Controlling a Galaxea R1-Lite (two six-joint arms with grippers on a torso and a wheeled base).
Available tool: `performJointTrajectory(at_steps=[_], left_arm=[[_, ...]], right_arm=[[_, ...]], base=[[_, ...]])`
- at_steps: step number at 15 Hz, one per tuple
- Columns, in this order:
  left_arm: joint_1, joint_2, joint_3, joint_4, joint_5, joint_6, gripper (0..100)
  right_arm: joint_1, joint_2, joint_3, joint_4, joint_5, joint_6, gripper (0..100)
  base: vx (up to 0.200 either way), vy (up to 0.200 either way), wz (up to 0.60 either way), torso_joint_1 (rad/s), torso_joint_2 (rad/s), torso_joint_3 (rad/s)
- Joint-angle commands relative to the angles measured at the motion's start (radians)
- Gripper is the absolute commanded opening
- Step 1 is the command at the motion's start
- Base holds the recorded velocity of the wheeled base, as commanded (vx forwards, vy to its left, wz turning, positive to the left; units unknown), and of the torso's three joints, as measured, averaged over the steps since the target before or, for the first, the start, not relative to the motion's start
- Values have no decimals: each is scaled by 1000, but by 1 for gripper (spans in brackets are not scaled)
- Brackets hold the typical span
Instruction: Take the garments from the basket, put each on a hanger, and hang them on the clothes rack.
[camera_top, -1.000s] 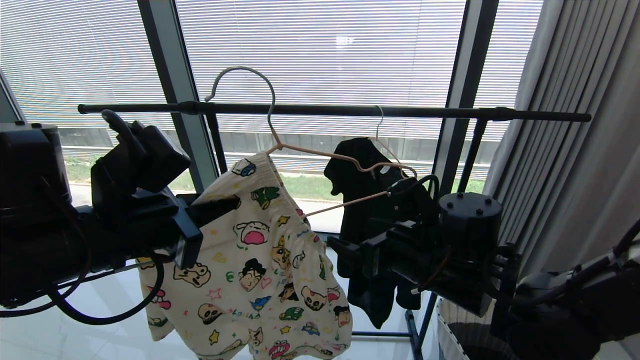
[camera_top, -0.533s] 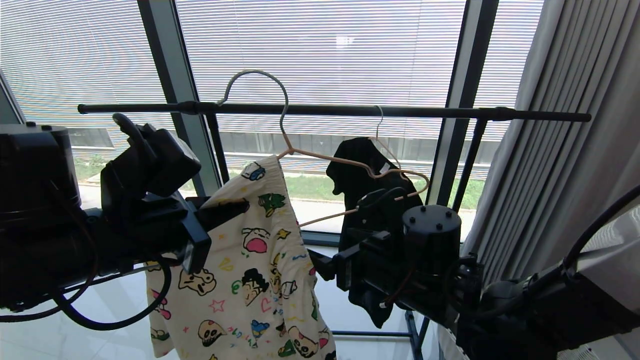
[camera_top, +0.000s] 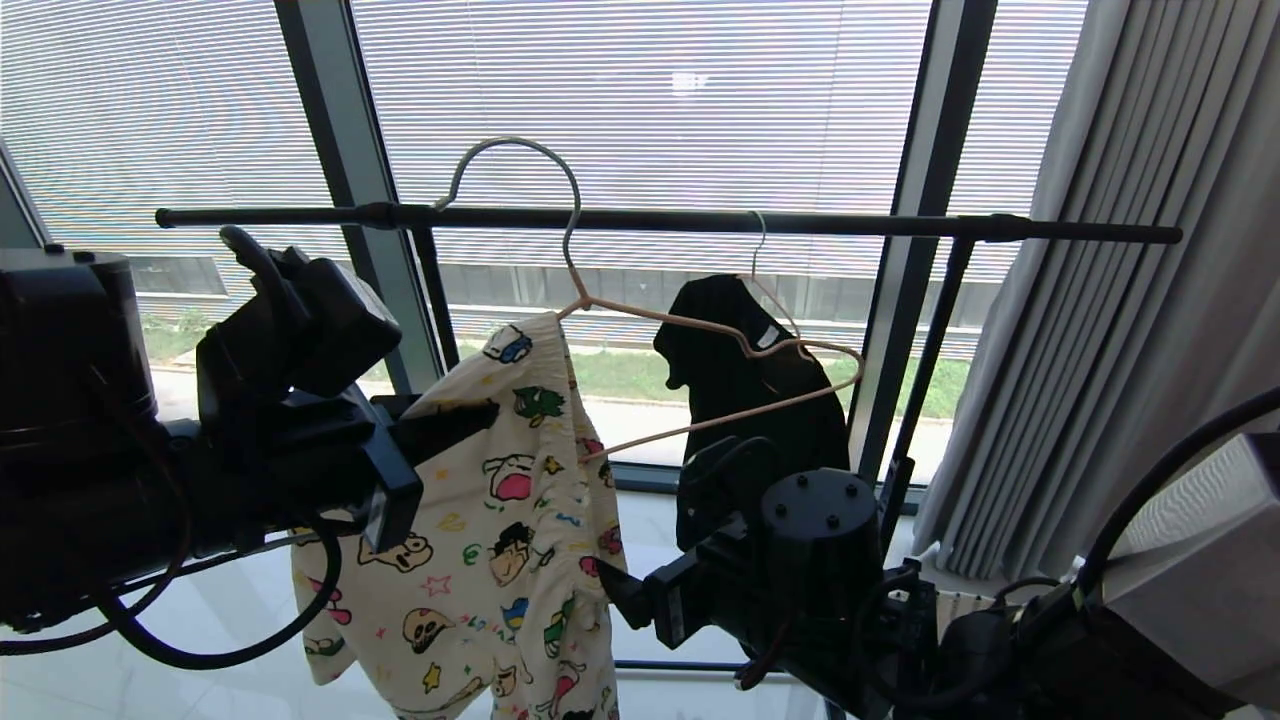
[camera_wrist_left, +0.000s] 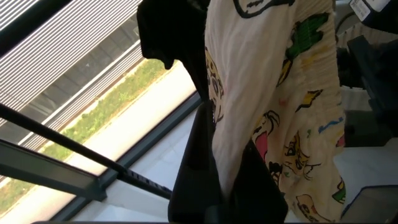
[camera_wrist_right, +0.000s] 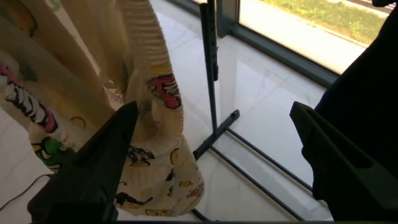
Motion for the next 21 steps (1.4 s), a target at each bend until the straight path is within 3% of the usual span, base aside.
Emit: performJointTrajectory(at_steps=[1,4,6,11,12,16,21], left_arm=[[-2,-10,2,-1,2,0,0],[10,-24,-1,-3,14,-1,0],[30,-24,-1,-6,16,-3,0],[88,-16,6,-24,22,-1,0],[97,-18,7,-24,22,-1,0],[104,-19,15,-35,22,0,0],[104,-18,22,-37,22,0,0]], right_arm=[[-4,9,13,0,0,-5,100],[-16,9,47,0,-2,-20,100],[-41,9,50,0,-45,-48,100],[-137,2,47,-3,-60,-89,100],[-148,1,45,-3,-60,-95,0],[-176,-14,45,-3,-62,-120,0],[-309,-67,44,-3,-68,-201,0]], base=[[0,0,0,0,0,0],[0,0,0,0,0,0],[0,0,0,0,0,0],[0,0,0,0,0,0],[0,0,0,0,0,0],[0,0,0,0,0,0],[0,0,0,0,0,0]])
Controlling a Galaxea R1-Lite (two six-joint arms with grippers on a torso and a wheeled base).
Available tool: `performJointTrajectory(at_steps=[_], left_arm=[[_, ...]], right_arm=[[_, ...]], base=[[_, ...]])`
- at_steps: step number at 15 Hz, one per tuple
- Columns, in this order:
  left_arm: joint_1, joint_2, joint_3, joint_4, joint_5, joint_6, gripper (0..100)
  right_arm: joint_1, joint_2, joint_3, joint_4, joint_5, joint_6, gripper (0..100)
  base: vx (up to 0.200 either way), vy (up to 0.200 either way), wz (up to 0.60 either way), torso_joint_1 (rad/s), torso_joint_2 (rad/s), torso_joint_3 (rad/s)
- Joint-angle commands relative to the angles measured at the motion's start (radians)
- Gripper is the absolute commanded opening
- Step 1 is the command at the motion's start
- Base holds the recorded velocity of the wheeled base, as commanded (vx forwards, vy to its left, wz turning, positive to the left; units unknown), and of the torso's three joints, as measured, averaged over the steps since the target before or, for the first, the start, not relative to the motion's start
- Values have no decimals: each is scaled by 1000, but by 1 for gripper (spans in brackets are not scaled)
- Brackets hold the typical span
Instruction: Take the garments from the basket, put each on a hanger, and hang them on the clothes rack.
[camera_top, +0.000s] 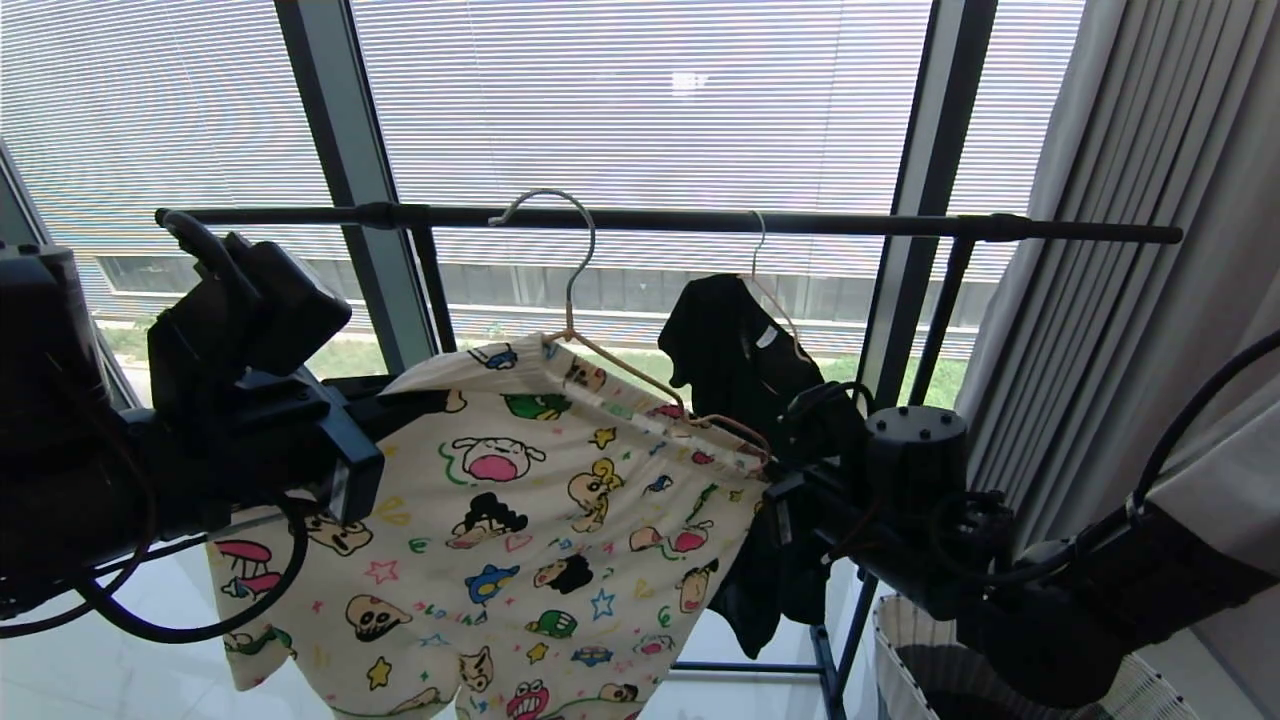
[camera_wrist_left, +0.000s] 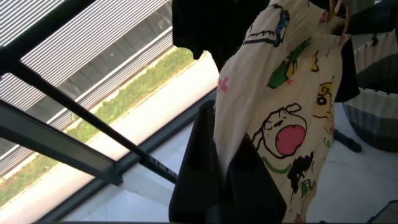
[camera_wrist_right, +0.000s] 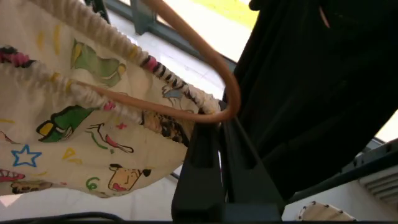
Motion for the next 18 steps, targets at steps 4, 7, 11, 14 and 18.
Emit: performJointTrajectory(at_steps=[4,7,11,14,18], left_arm=[[0,-13,97,0,-1,3,0],[0,-7,169,0,1,20,0],[14,117,190,-173,64,17,0],[17,217,190,-359,153,9,0],[-41,234,190,-450,168,-11,0]], right_arm=[[-68,-58,-2,5,5,-15,0],[-82,-116,-6,42,47,-43,0],[-91,-330,-91,361,198,-72,0],[-24,-443,-65,447,224,-95,0],[163,-563,0,579,218,-97,100]], base=[[0,0,0,0,0,0],[0,0,0,0,0,0],[0,0,0,0,0,0],[0,0,0,0,0,0],[0,0,0,0,0,0]])
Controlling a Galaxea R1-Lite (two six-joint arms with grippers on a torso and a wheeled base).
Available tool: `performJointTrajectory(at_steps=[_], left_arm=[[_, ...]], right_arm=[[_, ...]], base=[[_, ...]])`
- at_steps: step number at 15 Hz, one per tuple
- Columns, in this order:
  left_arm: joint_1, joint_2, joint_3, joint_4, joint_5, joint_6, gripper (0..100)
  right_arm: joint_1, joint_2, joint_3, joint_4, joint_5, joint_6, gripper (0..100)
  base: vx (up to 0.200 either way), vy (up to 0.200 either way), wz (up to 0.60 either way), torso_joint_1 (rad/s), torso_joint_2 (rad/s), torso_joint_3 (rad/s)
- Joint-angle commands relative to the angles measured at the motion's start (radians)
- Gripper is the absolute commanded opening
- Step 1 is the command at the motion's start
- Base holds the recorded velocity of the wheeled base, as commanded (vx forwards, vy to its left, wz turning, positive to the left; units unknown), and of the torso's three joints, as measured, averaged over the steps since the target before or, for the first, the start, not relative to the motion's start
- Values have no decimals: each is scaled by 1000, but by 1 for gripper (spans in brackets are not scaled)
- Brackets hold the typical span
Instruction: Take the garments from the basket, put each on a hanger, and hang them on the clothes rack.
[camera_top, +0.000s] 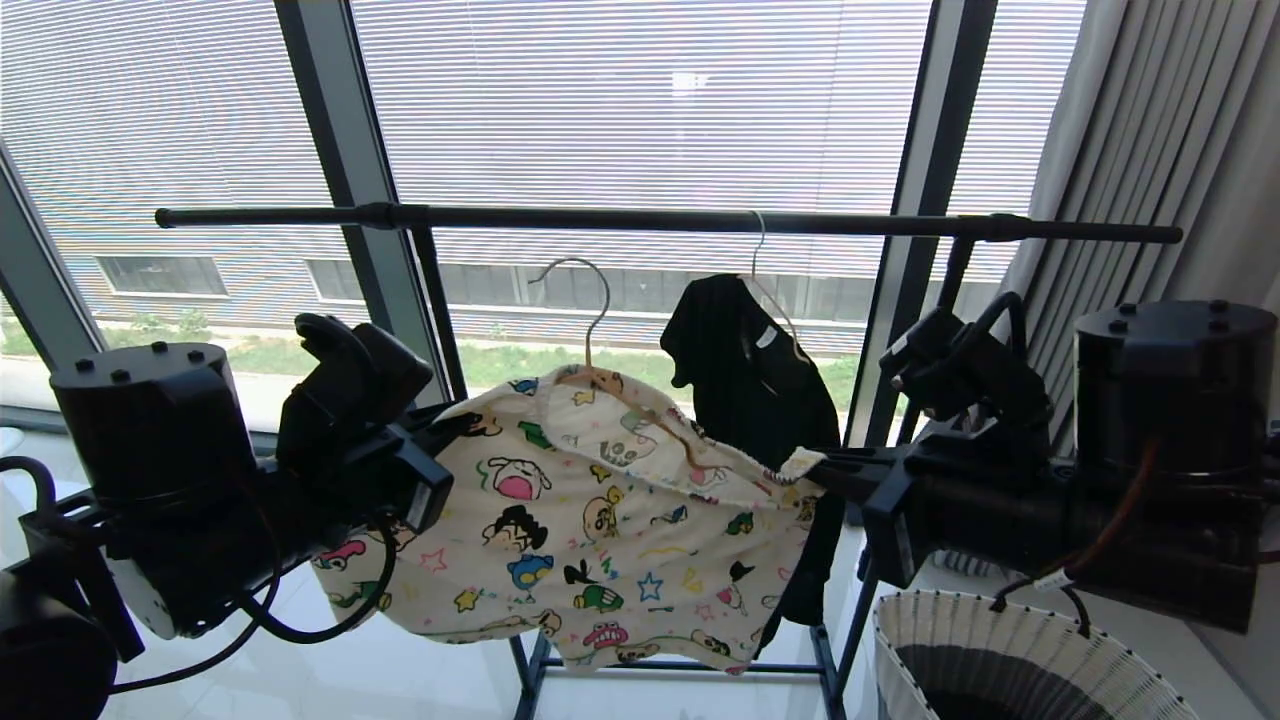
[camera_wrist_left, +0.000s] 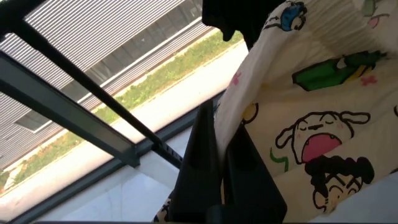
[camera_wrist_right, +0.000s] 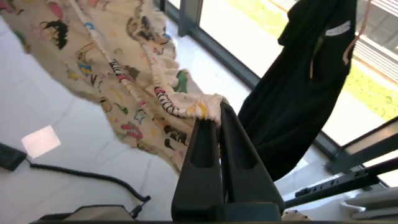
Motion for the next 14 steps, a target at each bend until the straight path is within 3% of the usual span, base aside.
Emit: performJointTrajectory(at_steps=[1,5,9,12,14], left_arm=[[-24,20,0,-20,14,-1,0],[-72,19,6,-89,31,-3,0],[-161,16,52,-131,26,-3,0],[-222,16,69,-132,25,2,0],[-271,17,69,-132,25,6,0]], right_arm=[[60,-76,18,30,0,-2,100],[3,-54,16,37,7,-85,100],[-90,36,-51,74,124,-261,100],[-95,128,-163,149,179,-301,100],[-90,154,-174,169,213,-313,100]], base=[[0,0,0,0,0,0],[0,0,0,0,0,0],[0,0,0,0,0,0],[0,0,0,0,0,0],[0,0,0,0,0,0]])
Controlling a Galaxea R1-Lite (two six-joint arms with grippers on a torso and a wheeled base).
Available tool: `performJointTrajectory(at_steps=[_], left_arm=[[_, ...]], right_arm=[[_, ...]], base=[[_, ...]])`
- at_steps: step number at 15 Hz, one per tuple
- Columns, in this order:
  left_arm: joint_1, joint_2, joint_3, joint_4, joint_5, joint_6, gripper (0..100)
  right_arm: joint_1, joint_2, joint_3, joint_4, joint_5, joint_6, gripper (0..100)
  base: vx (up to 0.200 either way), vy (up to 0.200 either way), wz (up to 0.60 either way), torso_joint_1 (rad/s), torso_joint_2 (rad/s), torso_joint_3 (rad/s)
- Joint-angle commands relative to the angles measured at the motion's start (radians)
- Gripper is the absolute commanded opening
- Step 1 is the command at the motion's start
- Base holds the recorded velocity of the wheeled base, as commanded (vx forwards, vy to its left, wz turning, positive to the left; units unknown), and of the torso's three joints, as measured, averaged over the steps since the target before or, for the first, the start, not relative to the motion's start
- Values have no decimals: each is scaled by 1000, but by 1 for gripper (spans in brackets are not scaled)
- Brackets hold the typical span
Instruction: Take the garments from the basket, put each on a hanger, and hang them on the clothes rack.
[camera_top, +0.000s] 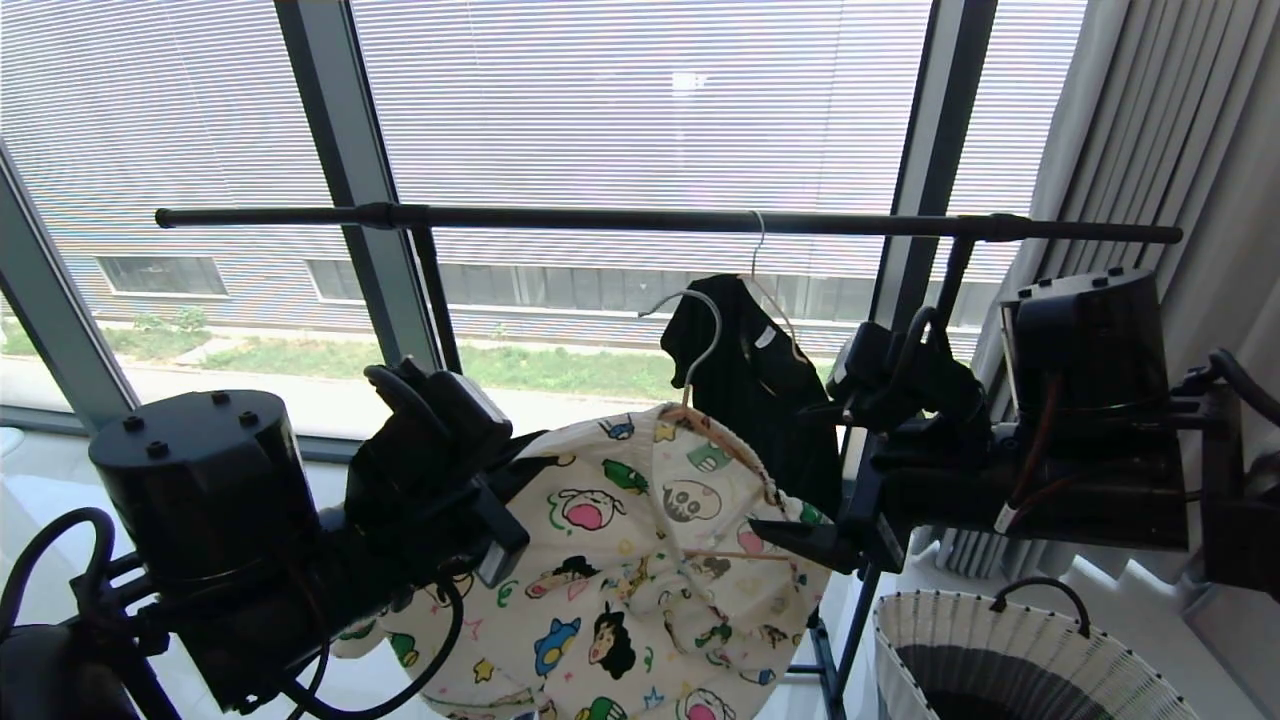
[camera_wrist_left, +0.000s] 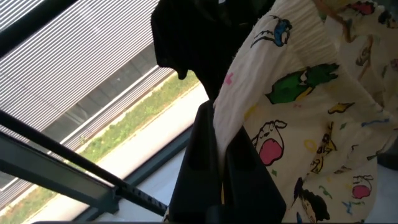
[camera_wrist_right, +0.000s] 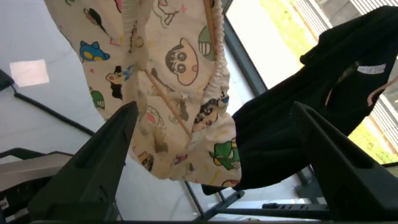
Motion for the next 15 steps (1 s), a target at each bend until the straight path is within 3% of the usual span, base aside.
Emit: performJointTrajectory(at_steps=[1,9,12,13,15], left_arm=[[-51,0,2,1,0,1,0],[-103,-3,3,-46,0,26,0],[-106,-3,3,-48,-1,26,0],[-109,-3,3,-48,-1,26,0],[-113,-3,3,-48,-1,26,0]], right_arm=[[10,55,-15,6,16,-3,100],[6,117,-9,29,50,-5,100],[-36,125,-10,28,53,-3,100],[-42,127,-10,26,53,-3,0],[-43,131,-10,23,53,-5,0]], base=[[0,0,0,0,0,0],[0,0,0,0,0,0],[0,0,0,0,0,0],[0,0,0,0,0,0],[0,0,0,0,0,0]])
